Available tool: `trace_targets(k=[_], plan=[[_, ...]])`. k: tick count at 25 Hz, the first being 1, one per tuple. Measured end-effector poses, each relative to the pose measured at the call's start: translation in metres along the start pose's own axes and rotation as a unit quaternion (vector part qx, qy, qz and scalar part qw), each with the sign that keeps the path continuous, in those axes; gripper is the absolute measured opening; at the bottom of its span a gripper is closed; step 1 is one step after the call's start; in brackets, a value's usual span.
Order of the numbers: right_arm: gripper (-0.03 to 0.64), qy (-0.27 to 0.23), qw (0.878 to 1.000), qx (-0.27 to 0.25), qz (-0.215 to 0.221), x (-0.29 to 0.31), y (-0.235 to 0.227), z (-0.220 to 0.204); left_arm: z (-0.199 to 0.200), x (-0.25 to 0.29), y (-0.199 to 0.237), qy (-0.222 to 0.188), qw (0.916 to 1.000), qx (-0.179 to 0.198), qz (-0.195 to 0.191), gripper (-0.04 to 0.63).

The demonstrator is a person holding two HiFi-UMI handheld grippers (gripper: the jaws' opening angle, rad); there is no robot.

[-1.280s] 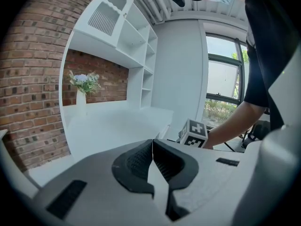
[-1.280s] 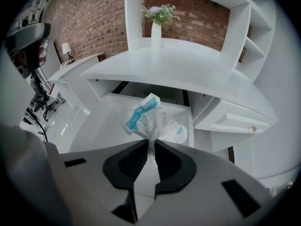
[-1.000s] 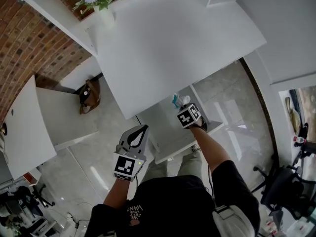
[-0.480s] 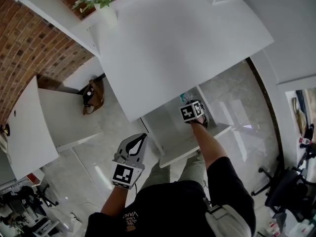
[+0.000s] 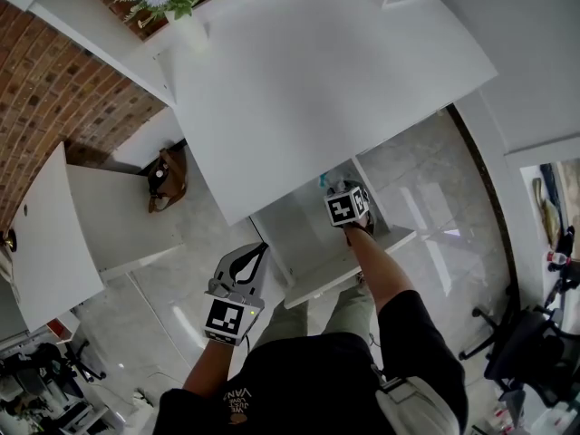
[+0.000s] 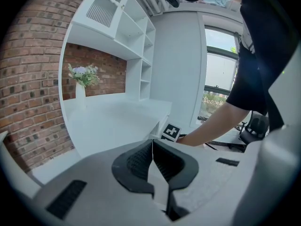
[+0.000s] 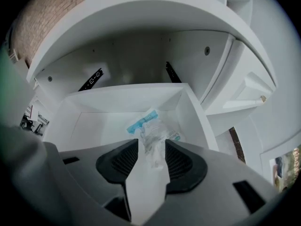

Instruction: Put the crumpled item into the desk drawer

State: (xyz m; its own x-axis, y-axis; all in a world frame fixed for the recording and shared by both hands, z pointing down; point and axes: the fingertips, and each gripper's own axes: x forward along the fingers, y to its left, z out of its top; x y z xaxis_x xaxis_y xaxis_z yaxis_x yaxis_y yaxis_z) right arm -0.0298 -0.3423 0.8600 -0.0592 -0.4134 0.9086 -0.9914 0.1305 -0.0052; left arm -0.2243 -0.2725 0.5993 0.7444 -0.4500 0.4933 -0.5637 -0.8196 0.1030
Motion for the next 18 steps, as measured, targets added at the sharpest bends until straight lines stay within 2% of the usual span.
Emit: trace_targets(k=[4,11,18], plan=[[0.178,-0.016,1.000,-0.006,0.015,-0.016,0.003,0.010,0.007,0.006,-0.007,-0.002,1.0000,-0.002,0.001,0.006],[0.178,-0.021,0.995,-0.080,0.055,-0.048,0.016,0.016,0.030,0.013,-0.018,-0.021,0.9996,-0.007,0.018,0.006],[0.166,-0.068,0.986,-0.123,0.096,-0.110,0.025,0.034,0.049,0.011,-0.033,-0.039,0.9982,-0.017,0.042,0.006]])
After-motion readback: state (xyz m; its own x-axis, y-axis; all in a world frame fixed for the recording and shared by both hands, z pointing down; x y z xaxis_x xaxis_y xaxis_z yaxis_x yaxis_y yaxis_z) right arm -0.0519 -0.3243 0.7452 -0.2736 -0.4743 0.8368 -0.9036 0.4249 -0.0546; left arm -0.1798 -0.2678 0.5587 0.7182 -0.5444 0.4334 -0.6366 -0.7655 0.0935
